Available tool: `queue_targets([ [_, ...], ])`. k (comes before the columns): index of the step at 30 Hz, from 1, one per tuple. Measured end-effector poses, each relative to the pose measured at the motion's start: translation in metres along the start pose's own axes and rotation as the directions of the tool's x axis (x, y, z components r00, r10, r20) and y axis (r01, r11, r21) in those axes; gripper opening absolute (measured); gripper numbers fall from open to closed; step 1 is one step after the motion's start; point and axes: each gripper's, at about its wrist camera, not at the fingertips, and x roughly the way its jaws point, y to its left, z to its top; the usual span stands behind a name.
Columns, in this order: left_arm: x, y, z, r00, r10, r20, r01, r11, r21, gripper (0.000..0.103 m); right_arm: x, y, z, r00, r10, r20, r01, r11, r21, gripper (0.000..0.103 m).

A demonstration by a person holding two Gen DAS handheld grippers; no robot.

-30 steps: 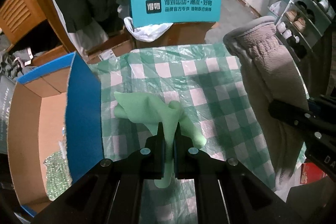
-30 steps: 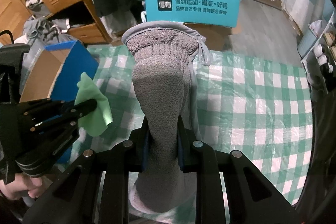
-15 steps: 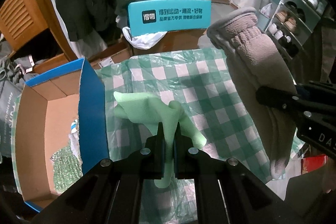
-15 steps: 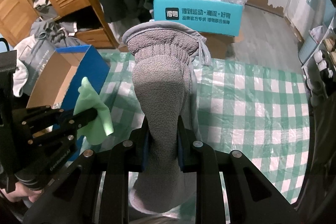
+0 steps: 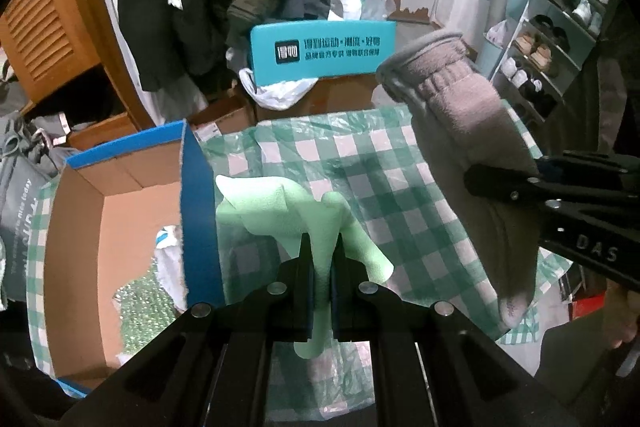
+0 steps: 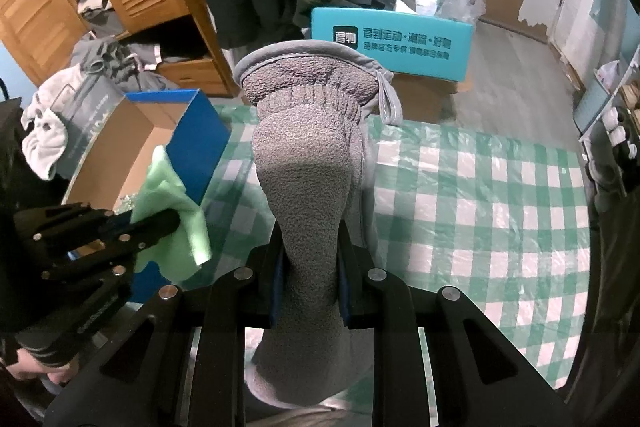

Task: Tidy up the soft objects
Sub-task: 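Carry the green cloth and grey sock over the box with both grippers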

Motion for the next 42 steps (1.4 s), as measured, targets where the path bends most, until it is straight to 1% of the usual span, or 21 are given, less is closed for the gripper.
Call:
queue_targets([
  [5, -0.012, 0.007, -0.004, 1.000, -0.007, 0.021, 0.008, 1.000, -0.009, 0.006, -0.003, 0.008, 0.002, 1.000, 0.001, 0.008, -0.001, 1.000, -0.011, 0.020],
  [8, -0.017, 0.012, -0.007, 0.999, 0.004, 0.034, -0.004, 1.000, -0.004, 0.006, -0.005, 0.014, 0.004, 1.000, 0.006, 0.013, -0.006, 1.000, -0.014, 0.020],
  [11, -0.022, 0.022, -0.009, 0.999, -0.002, 0.038, 0.003, 1.000, -0.024, 0.006, -0.006, 0.022, 0.005, 1.000, 0.015, 0.018, -0.014, 1.000, -0.024, 0.020],
  [17, -0.033, 0.042, -0.012, 0.999, 0.006, 0.052, -0.003, 0.999, -0.053, 0.006, -0.003, 0.036, 0.010, 0.999, 0.038, 0.014, -0.037, 0.999, -0.035, 0.020],
  [21, -0.036, 0.057, -0.014, 0.998, 0.019, 0.053, -0.015, 0.997, -0.073, 0.006, 0.000, 0.049, 0.016, 0.999, 0.050, 0.015, -0.049, 0.997, -0.054, 0.020],
  [33, -0.042, 0.101, -0.026, 0.998, 0.026, 0.056, -0.017, 0.988, -0.153, 0.006, 0.011, 0.097, 0.035, 0.996, 0.083, 0.018, -0.081, 0.992, -0.099, 0.020],
  [42, -0.048, 0.137, -0.033, 0.996, 0.064, 0.058, -0.050, 0.975, -0.215, 0.006, 0.024, 0.134, 0.046, 0.993, 0.115, -0.001, -0.114, 0.984, -0.136, 0.020],
])
